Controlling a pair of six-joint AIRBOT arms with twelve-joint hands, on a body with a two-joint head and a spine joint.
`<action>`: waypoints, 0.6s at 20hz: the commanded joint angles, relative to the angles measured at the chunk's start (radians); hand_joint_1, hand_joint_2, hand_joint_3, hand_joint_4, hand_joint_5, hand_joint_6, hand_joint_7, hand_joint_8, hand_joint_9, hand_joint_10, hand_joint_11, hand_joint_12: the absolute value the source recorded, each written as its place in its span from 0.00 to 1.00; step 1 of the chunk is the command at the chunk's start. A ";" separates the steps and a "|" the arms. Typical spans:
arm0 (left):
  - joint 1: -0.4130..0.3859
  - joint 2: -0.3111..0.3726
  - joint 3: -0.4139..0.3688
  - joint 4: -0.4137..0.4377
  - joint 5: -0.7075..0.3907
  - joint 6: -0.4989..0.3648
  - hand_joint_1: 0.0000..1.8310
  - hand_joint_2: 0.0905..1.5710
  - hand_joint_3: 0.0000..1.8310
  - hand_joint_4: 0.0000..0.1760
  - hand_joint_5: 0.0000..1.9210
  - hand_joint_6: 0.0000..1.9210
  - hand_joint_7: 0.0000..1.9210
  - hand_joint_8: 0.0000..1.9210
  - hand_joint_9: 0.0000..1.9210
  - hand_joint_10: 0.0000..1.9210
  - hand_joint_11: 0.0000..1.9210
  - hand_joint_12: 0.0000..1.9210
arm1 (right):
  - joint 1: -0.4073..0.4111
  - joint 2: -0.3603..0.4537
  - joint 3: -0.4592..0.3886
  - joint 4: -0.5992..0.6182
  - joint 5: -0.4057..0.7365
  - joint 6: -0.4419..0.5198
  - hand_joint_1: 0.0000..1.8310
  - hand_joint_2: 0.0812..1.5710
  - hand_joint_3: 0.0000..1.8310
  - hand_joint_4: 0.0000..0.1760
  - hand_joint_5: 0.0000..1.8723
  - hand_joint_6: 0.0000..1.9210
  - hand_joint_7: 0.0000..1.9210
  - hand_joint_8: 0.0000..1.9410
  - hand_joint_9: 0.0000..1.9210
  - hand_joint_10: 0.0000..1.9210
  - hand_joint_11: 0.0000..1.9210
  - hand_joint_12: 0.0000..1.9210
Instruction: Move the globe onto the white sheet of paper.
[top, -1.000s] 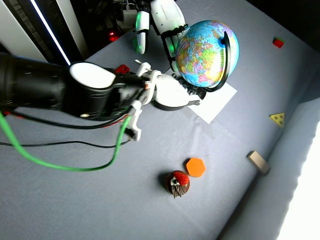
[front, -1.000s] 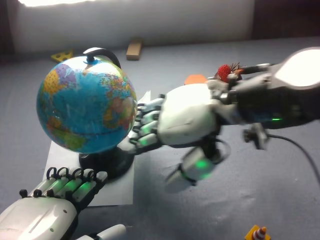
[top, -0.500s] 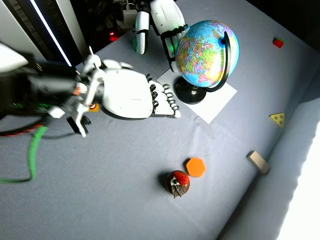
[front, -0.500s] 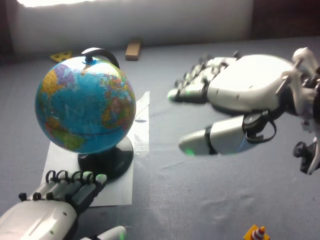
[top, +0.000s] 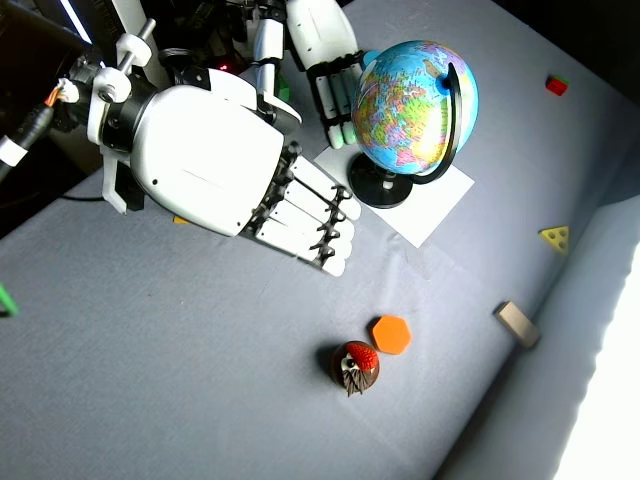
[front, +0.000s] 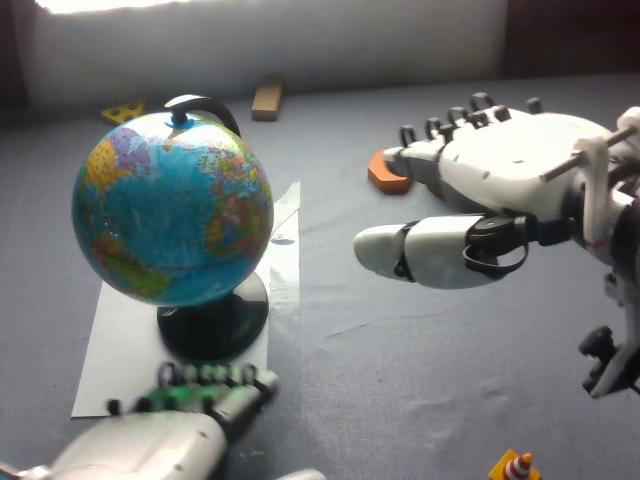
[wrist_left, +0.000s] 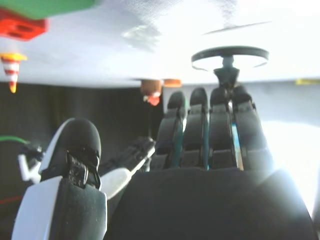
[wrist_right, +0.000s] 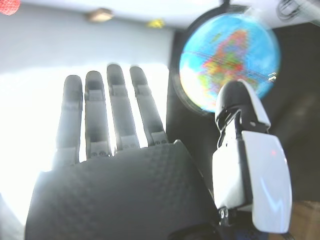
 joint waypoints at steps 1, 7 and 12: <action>-0.029 0.007 -0.006 0.006 0.015 0.039 0.00 0.75 0.00 0.15 0.04 0.00 0.03 0.00 0.01 0.00 0.00 0.00 | 0.004 0.003 -0.008 -0.063 -0.031 0.016 0.00 0.73 0.00 0.00 0.12 0.00 0.12 0.00 0.08 0.00 0.00 0.16; -0.315 0.033 -0.048 -0.344 0.104 0.362 0.00 0.75 0.00 0.15 0.04 0.00 0.04 0.00 0.01 0.00 0.00 0.00 | 0.003 0.003 -0.070 -0.061 -0.066 0.019 0.00 0.73 0.00 0.00 0.11 0.00 0.11 0.00 0.08 0.00 0.00 0.13; -0.474 0.054 -0.029 -0.580 0.146 0.622 0.00 0.75 0.00 0.12 0.12 0.01 0.10 0.01 0.04 0.01 0.01 0.01 | -0.006 0.000 -0.092 -0.061 -0.110 0.036 0.01 0.73 0.00 0.00 0.20 0.02 0.22 0.02 0.15 0.02 0.00 0.34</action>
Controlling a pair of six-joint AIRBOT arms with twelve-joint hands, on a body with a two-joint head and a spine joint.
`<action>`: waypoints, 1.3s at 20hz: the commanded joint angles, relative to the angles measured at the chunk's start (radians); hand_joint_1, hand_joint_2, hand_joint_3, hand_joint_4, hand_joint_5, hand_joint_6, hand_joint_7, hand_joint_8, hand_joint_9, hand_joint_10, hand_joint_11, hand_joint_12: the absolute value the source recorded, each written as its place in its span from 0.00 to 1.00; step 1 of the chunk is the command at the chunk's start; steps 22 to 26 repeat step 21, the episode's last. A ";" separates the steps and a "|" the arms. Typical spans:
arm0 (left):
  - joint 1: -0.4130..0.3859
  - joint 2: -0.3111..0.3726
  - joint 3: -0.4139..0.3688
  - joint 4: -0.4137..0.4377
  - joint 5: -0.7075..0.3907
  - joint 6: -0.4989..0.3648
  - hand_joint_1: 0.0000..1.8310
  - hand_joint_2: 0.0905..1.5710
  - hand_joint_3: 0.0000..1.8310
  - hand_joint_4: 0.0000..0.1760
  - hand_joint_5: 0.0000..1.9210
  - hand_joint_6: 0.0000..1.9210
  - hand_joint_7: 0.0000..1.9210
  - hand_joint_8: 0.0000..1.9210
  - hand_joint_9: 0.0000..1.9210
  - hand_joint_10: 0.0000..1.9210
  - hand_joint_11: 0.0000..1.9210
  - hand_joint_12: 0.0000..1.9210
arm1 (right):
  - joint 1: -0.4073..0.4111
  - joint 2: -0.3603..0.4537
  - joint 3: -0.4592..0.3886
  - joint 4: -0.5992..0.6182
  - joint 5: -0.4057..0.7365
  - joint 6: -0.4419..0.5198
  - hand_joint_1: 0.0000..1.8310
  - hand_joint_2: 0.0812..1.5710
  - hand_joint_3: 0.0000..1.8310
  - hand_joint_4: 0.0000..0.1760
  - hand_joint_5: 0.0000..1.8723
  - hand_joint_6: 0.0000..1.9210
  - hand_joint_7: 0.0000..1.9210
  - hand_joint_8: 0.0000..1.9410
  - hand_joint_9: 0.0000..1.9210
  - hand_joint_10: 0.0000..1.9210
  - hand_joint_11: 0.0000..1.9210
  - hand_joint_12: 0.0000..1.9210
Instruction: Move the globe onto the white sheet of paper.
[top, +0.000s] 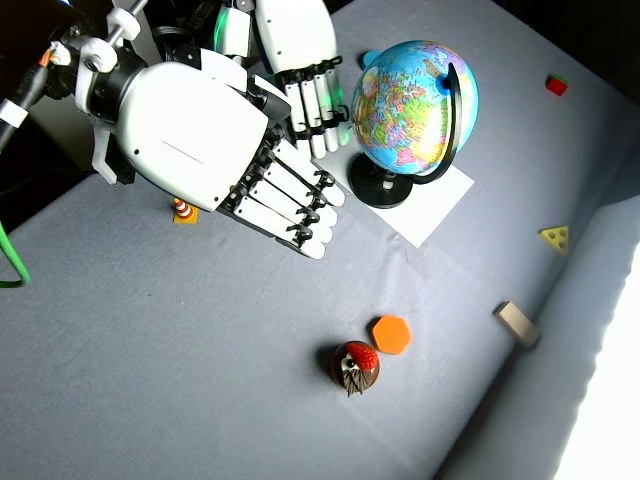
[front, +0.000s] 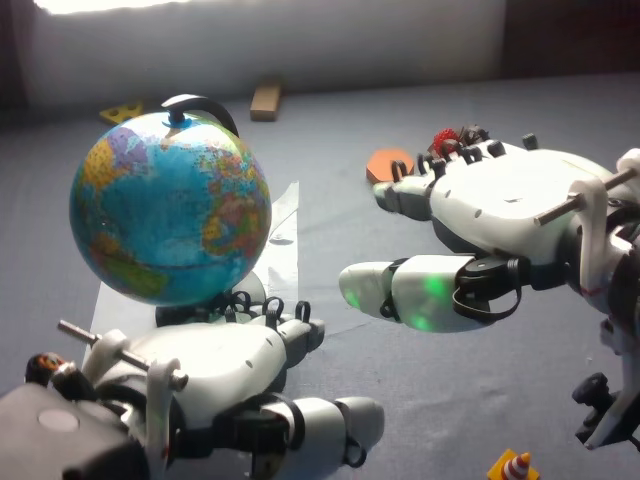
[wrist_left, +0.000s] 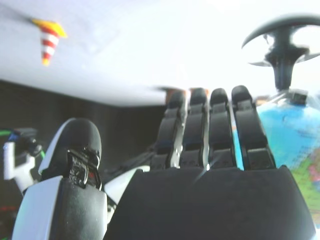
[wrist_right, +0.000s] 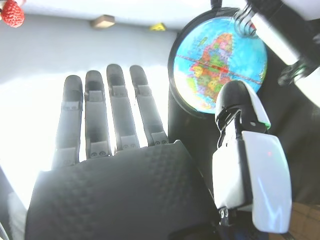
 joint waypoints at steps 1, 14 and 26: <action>-0.016 0.008 -0.001 0.035 -0.006 0.016 0.00 0.77 0.00 0.05 0.30 0.00 0.26 0.02 0.18 0.01 0.01 0.24 | 0.006 0.003 -0.003 -0.077 -0.035 0.011 0.00 0.74 0.00 0.00 0.34 0.07 0.40 0.06 0.32 0.09 0.01 0.64; -0.194 0.070 -0.002 -0.179 0.015 0.273 0.29 0.85 0.00 0.00 0.55 0.87 0.62 0.87 0.61 0.99 0.59 1.00 | -0.016 0.001 -0.008 -0.094 -0.015 0.003 0.19 0.88 0.00 0.00 0.57 0.82 0.61 0.87 0.59 1.00 0.60 1.00; -0.215 0.065 -0.013 -0.189 -0.003 0.273 0.36 0.89 0.00 0.00 0.59 1.00 0.66 1.00 0.69 1.00 0.66 1.00 | -0.018 0.000 -0.010 -0.096 -0.007 0.004 0.37 0.92 0.01 0.00 0.59 0.98 0.64 0.98 0.64 1.00 0.65 1.00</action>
